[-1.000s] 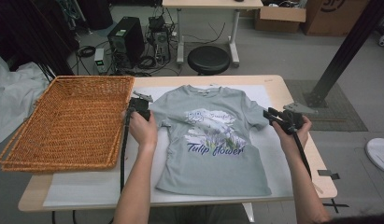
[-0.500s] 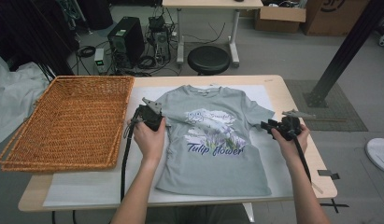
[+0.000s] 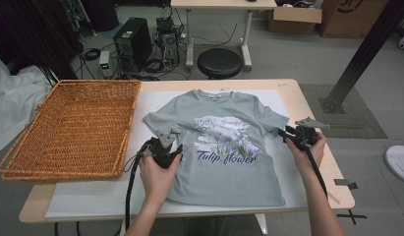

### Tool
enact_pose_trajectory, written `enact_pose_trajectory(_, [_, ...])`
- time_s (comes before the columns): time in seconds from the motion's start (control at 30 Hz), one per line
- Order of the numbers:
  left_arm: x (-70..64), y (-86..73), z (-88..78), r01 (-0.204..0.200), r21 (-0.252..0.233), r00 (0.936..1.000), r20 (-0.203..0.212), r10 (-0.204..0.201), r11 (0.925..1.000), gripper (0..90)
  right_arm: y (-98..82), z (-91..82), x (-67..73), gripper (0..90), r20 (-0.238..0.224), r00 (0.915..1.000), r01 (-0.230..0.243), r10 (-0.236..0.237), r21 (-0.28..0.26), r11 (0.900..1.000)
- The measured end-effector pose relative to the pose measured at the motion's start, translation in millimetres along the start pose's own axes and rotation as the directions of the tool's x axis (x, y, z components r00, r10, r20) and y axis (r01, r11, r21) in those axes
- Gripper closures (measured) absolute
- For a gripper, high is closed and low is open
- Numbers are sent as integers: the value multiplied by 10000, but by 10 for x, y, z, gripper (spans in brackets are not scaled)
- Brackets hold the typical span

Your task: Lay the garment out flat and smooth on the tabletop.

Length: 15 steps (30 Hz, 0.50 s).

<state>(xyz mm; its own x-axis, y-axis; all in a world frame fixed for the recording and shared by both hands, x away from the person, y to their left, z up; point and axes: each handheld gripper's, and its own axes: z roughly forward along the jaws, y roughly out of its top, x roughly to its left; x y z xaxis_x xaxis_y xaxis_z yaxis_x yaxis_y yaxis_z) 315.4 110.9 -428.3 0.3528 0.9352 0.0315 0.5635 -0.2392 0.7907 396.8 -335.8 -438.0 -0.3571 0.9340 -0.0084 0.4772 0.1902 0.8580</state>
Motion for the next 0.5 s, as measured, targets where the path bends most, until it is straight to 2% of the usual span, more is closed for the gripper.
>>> enact_pose_trajectory(0.1, [-51, -143, -75, 216, 132, 9992, 324, -220, 9997, 474, 15, -118, 46, 631, -102, 9999, 52, -55, -298, 9995])
enact_pose_trajectory(0.23, [-93, -246, -81, 507, 732, 9957, 741, -561, 9960, 532, 30, -223, 112, 638, -203, 9997, 111, -124, -605, 9981])
enact_pose_trajectory(0.3, [-107, -272, -73, 549, 939, 9956, 710, -617, 9941, 633, 29, -249, 135, 639, -229, 9996, 132, -147, -661, 9977])
enact_pose_trajectory(0.4, [-94, -256, -141, 754, 1357, 9920, 906, -882, 9879, 801, 21, -287, 151, 652, -214, 9997, 128, -145, -765, 9970])
enact_pose_trajectory(0.5, [-107, -278, -233, 644, 1514, 9926, 927, -790, 9864, 833, 24, -320, 164, 657, -229, 9996, 170, -190, -861, 9961])
